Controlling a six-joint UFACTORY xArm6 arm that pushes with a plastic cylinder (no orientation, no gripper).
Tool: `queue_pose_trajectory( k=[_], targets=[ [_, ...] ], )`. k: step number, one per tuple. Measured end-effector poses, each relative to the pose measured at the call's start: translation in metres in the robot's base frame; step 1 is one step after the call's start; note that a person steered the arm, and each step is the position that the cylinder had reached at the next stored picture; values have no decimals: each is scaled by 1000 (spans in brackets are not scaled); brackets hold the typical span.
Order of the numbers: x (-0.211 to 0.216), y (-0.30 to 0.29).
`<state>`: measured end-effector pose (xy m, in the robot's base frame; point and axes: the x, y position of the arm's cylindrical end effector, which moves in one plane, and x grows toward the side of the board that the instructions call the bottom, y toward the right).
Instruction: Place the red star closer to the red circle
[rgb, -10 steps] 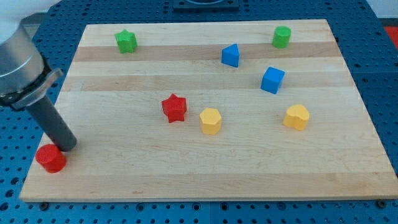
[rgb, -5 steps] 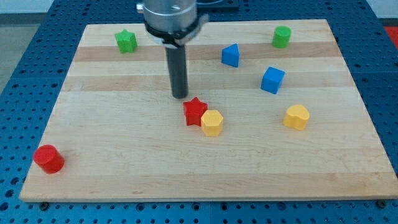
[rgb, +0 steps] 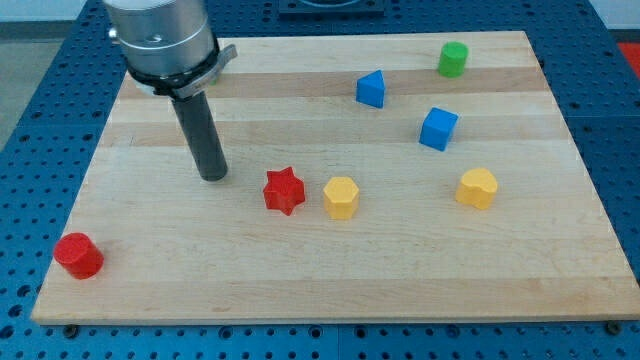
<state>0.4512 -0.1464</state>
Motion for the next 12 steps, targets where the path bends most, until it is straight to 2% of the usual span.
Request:
queue_pose_trajectory(
  k=[3, 4, 5, 6, 7, 8, 9, 10, 11, 12],
  targets=[
    [-27, 19],
    [-53, 63],
    [-32, 100],
    [9, 88],
    [29, 47],
    [21, 43],
    [12, 73],
    [20, 111],
    [47, 116],
    [64, 73]
  ],
)
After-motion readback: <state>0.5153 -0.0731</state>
